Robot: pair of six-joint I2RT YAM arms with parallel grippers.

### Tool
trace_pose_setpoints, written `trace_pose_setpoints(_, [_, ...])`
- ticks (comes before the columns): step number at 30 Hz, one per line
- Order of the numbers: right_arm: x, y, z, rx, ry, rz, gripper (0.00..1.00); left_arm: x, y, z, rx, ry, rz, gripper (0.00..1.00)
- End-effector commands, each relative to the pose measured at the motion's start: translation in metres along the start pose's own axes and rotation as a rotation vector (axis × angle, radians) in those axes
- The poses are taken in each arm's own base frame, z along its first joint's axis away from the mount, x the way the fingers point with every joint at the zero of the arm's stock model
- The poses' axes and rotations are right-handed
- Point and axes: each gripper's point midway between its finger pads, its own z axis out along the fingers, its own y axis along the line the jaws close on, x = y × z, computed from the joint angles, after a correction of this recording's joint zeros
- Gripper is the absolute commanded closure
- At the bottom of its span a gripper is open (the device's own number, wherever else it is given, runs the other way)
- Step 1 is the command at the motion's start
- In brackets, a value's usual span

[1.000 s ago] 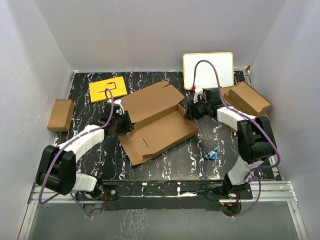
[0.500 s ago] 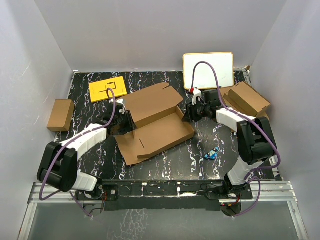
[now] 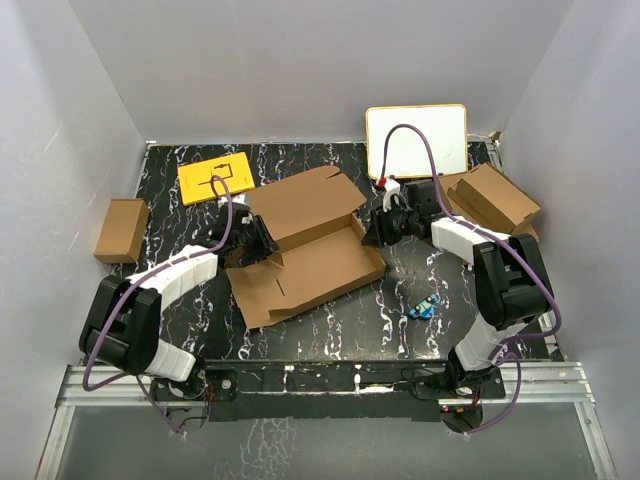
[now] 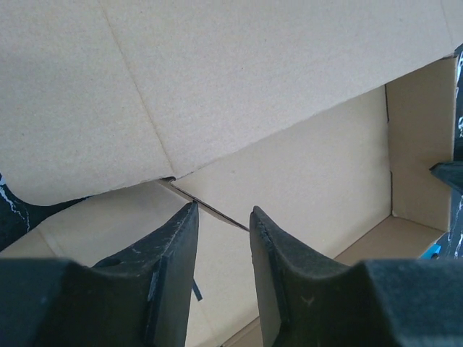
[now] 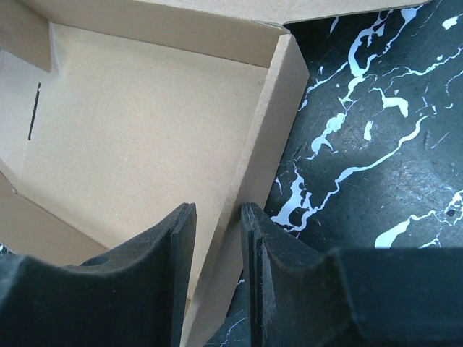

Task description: Fold the paper box

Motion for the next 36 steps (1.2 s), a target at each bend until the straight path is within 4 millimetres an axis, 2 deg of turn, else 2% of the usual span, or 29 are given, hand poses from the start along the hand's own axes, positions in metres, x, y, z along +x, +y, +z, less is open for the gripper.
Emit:
trace_pose_setpoints(1, [-0.020,0.016,-0.005,-0.044,-0.059,-0.048,0.64,-0.013,-0.014,0.001,0.039,-0.048,-0.020,0.67])
trace_pose_setpoints(10, [-0.020,0.017,-0.005,-0.045,-0.061,-0.046,0.64,-0.021,-0.014,0.005,0.041,-0.088,-0.005,0.66])
trace_pose_setpoints(18, [-0.021,0.015,-0.006,-0.038,-0.067,-0.044,0.61,-0.017,-0.006,-0.016,0.022,-0.111,0.029,0.59])
trace_pose_setpoints(24, [-0.023,0.016,-0.008,-0.044,-0.071,-0.046,0.56,-0.008,0.000,-0.020,0.015,-0.094,0.029,0.58])
trace_pose_setpoints(28, [-0.025,0.015,-0.010,-0.044,-0.078,-0.047,0.53,-0.007,0.004,-0.032,-0.002,-0.100,0.050,0.55])
trace_pose_setpoints(36, [-0.028,0.012,-0.016,-0.051,-0.092,-0.049,0.49,0.002,0.004,-0.069,0.015,-0.091,0.079,0.53])
